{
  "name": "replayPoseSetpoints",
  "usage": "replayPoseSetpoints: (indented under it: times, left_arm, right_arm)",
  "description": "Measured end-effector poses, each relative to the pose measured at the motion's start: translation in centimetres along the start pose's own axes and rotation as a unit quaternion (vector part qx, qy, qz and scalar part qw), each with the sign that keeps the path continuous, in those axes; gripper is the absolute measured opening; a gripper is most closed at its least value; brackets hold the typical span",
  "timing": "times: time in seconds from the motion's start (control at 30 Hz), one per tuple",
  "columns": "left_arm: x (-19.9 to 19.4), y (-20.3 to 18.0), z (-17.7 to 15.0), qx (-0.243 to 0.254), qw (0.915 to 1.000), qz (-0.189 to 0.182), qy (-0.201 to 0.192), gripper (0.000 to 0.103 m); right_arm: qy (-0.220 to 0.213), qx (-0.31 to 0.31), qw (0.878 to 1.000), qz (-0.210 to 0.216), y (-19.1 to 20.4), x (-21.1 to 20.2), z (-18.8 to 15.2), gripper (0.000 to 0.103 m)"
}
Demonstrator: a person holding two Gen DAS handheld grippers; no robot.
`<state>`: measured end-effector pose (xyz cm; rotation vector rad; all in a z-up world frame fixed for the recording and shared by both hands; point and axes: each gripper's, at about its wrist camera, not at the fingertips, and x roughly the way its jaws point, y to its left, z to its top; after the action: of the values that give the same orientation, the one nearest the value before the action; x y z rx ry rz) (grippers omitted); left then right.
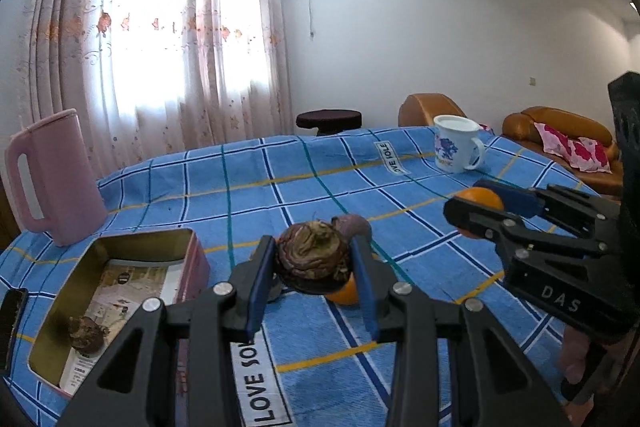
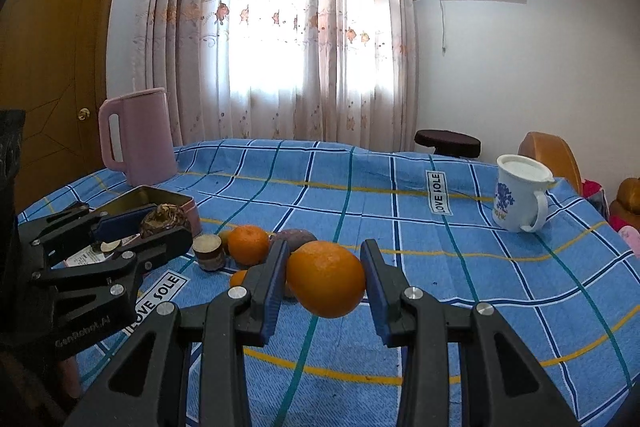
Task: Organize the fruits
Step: 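Lower the mangosteen into the tin with the left tool while the right tool drops the orange in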
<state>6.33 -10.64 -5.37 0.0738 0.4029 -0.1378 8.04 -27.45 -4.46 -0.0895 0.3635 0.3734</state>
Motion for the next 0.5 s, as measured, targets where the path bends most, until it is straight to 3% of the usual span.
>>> replayPoseSetpoints:
  times: [0.27,0.5]
  left_arm:
    - [-0.6,1.3,0.1,-0.007,0.9997,0.019,-0.015,0.040]
    - [-1.2,3.3,0.2,-0.021,0.9990,0.036,-0.015,0.040]
  right_arm:
    - [-0.030,-0.024,0.999,-0.007,1.2,-0.9,0.1,0.039]
    - [-0.026,-0.038,0.999,0.014,3.2,0.0,1.0,0.039]
